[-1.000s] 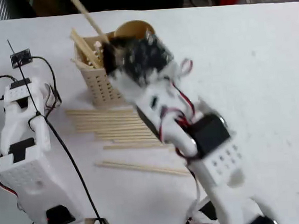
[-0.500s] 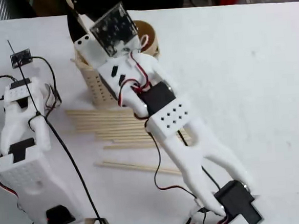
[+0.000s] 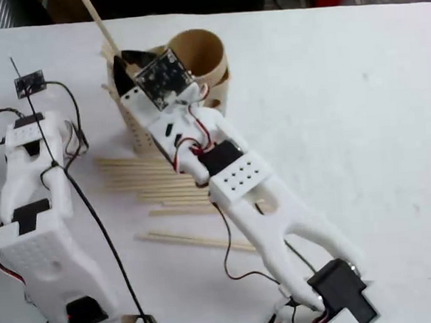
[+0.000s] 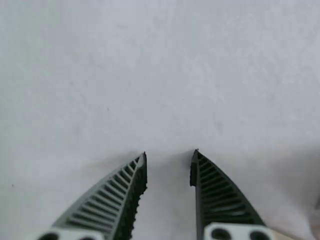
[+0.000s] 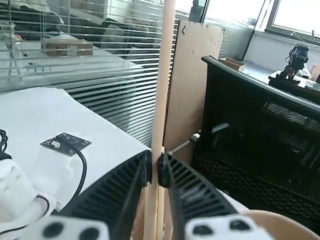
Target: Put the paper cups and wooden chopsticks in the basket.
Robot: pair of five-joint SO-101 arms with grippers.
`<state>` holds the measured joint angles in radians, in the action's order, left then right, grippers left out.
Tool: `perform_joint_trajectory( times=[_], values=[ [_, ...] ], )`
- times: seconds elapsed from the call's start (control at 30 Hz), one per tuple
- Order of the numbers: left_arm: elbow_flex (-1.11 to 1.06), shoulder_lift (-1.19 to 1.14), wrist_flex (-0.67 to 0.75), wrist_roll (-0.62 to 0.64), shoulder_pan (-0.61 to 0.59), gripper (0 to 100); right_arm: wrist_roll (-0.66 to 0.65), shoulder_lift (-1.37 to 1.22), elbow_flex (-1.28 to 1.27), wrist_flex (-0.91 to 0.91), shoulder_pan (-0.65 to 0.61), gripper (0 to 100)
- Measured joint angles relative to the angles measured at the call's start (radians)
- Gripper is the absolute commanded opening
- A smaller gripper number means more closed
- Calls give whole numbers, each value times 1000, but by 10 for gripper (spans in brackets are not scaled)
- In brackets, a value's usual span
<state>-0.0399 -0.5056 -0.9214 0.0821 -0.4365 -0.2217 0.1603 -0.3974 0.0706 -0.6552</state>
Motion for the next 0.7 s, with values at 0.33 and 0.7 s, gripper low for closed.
perform_joint_trajectory(
  times=[0.33, 0.7],
  values=[
    [0, 0, 0, 0, 0, 158, 0, 0, -2, -9, 0, 196],
    [0, 0, 0, 0, 0, 158, -5, 152, -2, -258, 0, 90]
  ],
)
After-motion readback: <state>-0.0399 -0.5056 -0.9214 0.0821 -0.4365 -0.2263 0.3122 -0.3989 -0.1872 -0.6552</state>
